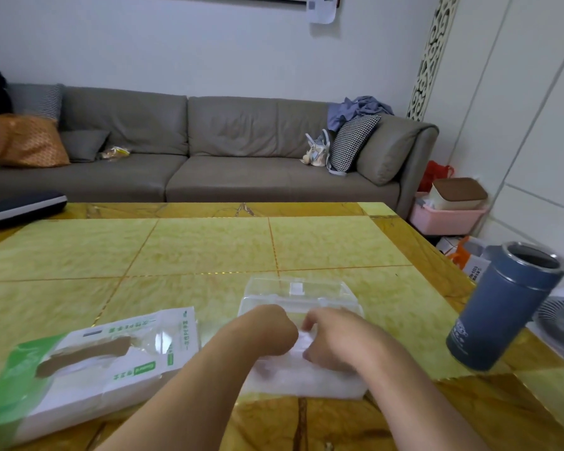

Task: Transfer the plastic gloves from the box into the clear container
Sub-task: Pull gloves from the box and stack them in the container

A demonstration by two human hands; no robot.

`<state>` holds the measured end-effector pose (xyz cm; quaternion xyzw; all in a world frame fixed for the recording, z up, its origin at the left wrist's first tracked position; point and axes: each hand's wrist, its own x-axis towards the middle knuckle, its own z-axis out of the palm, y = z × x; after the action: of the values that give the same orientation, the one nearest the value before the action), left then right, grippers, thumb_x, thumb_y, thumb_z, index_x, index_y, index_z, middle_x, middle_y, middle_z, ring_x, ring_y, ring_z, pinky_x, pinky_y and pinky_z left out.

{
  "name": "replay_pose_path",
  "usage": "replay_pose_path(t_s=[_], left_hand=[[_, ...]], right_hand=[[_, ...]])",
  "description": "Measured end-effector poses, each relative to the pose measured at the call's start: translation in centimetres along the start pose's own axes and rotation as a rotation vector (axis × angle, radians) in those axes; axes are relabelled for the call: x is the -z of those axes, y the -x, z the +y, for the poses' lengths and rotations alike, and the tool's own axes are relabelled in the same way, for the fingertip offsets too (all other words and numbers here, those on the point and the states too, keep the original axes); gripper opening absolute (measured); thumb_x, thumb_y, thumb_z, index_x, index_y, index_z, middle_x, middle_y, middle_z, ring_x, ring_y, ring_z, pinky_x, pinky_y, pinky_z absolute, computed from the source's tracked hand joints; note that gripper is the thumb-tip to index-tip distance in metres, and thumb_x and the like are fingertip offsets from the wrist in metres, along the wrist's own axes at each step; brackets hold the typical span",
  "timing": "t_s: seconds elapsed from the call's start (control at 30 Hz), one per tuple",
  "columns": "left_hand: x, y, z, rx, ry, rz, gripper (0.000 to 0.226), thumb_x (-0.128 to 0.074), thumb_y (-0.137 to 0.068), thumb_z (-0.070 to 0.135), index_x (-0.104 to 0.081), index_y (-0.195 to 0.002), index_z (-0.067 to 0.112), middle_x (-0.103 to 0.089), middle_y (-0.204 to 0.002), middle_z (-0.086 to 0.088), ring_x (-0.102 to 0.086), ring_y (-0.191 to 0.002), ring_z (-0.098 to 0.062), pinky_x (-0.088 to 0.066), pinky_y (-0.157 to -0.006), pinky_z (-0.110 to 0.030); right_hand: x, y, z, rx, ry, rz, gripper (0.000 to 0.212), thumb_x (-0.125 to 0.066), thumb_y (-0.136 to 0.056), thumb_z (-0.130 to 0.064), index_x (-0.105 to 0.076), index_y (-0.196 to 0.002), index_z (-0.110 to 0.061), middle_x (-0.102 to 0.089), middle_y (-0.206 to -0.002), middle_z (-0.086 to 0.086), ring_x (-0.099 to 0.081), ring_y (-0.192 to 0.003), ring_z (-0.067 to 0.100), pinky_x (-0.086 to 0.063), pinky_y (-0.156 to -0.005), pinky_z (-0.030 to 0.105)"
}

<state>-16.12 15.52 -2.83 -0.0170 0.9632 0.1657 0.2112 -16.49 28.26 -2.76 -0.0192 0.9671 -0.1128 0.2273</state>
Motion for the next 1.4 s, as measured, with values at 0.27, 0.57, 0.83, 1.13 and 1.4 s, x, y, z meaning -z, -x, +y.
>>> replay_pose_path(t_s=[0.27,0.57,0.83,1.13,1.4], left_hand=[[0.7,5.2,0.0,-0.083,0.025,0.080,0.081,-0.043,-0.096,-0.001,0.001,-0.162,0.014,-0.064,-0.126,-0.013,-0.068,-0.100,-0.026,-0.055,-0.077,-0.034],[1.7,10.6,-12.8,0.054,0.144,0.669,0.019,-0.043,-0.092,0.013,-0.050,-0.107,0.023,-0.056,-0.106,0.005,-0.057,-0.093,-0.021,-0.051,-0.075,-0.034],[0.9,8.4,-22.5,0.266,0.104,0.441,0.021,-0.041,-0.089,0.011,-0.060,-0.094,0.021,-0.062,-0.088,0.003,-0.062,-0.075,-0.016,-0.054,-0.064,-0.031],[1.5,7.6,-23.4,0.192,0.087,0.344,0.023,-0.050,-0.083,0.013,-0.048,-0.061,0.017,-0.056,-0.065,0.000,-0.049,-0.057,-0.020,-0.044,-0.054,-0.033],[2.5,8.5,-22.9,0.197,0.365,0.647,0.015,-0.067,-0.094,0.030,-0.071,-0.079,0.029,-0.070,-0.076,0.010,-0.065,-0.064,-0.009,-0.058,-0.059,-0.031]], right_hand=[[-0.5,3.0,-0.3,0.061,0.116,0.178,0.049,-0.043,-0.104,-0.020,-0.046,-0.152,-0.033,-0.055,-0.152,-0.001,-0.060,-0.128,0.022,-0.052,-0.100,0.037],[-3.9,7.6,-9.7,0.487,0.145,0.523,0.057,-0.046,-0.095,-0.008,-0.038,-0.145,-0.034,-0.038,-0.142,-0.018,-0.044,-0.129,0.010,-0.042,-0.093,0.024],[-10.0,5.6,-14.2,0.775,0.172,0.173,0.074,-0.052,-0.102,-0.025,-0.014,-0.165,-0.035,-0.004,-0.172,-0.016,-0.004,-0.159,0.008,-0.005,-0.120,0.018],[-10.1,5.1,-13.7,0.789,0.165,0.178,0.104,0.001,-0.060,-0.043,-0.039,-0.156,-0.035,-0.030,-0.162,-0.017,-0.029,-0.151,0.009,-0.030,-0.118,0.025],[-9.9,5.2,-13.4,0.786,0.158,0.193,0.065,-0.045,-0.091,-0.016,-0.040,-0.152,-0.039,-0.030,-0.156,-0.025,-0.030,-0.146,0.004,-0.040,-0.113,0.028]])
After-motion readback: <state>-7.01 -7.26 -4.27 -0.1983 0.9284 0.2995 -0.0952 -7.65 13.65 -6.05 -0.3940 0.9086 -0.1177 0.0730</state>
